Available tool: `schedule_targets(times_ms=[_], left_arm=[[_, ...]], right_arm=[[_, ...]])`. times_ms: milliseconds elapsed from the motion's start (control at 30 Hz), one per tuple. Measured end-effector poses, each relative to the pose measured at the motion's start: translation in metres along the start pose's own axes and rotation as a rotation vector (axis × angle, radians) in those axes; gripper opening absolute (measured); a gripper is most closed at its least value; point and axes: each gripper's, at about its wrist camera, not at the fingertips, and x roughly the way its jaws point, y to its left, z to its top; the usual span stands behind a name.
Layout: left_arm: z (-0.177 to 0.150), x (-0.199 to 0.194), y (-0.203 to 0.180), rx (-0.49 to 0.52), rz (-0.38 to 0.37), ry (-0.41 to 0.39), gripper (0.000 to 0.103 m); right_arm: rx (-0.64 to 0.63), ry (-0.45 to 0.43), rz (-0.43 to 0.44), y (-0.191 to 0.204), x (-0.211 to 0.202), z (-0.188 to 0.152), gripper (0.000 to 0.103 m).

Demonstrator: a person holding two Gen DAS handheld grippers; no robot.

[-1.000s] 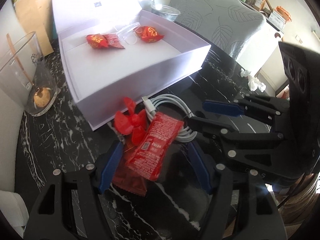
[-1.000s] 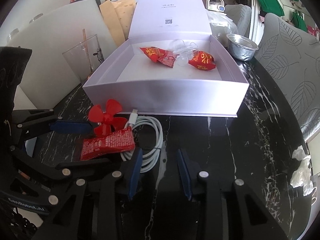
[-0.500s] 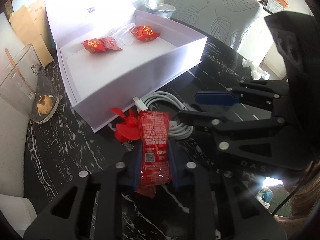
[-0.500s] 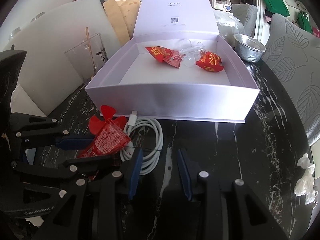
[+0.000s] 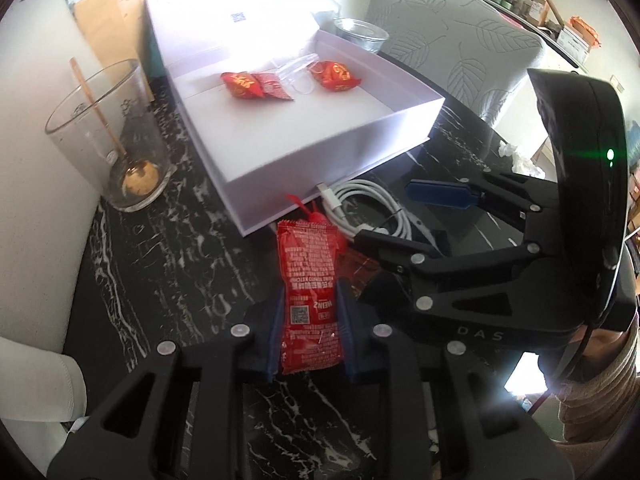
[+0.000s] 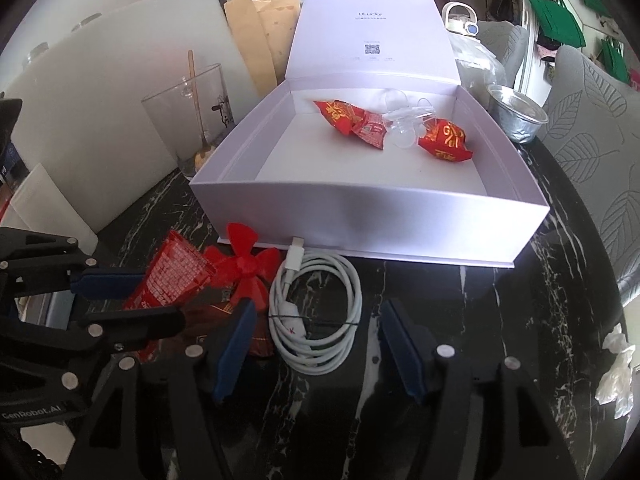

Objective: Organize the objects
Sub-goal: 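Close the right gripper on the coiled white cable while the left gripper holds the packet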

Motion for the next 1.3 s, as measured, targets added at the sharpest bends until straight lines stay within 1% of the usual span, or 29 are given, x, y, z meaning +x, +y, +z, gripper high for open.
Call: schedule_targets(times_ms=[67, 167, 233, 267, 300, 367, 533, 733, 1300], left_arm=[[-0.002, 0.0, 0.004, -0.014, 0.003, 0.001, 0.023], [-0.005, 0.001, 0.008, -0.029, -0.004, 0.005, 0.023], [-0.007, 0.002, 0.011, -0.04, -0.004, 0.01, 0.023], [-0.006, 0.004, 0.011, -0.043, -0.004, 0.011, 0.023], [-0.006, 0.005, 0.012, -0.046, -0.004, 0.013, 0.023], [-0.007, 0.006, 0.013, -0.051, -0.007, 0.016, 0.023], [-0.008, 0.006, 0.014, -0.063, -0.017, 0.021, 0.023], [-0.009, 0.005, 0.008, -0.055, -0.03, 0.024, 0.023], [-0.019, -0.013, -0.016, -0.02, -0.066, -0.012, 0.023]], right_arm=[[-0.015, 0.006, -0.009, 0.004, 0.003, 0.0, 0.066], [-0.017, 0.021, 0.006, 0.007, 0.008, -0.003, 0.066], [-0.03, 0.011, -0.031, 0.009, 0.009, -0.005, 0.066], [-0.039, 0.007, -0.046, 0.011, 0.009, -0.006, 0.063], [-0.038, 0.001, -0.057, 0.011, 0.009, -0.007, 0.052], [-0.038, -0.003, -0.068, 0.01, 0.007, -0.008, 0.052], [-0.032, 0.003, -0.054, 0.007, 0.0, -0.014, 0.051], [-0.007, 0.004, -0.063, 0.003, -0.01, -0.025, 0.051], [0.027, -0.02, -0.102, 0.008, -0.059, -0.057, 0.051]])
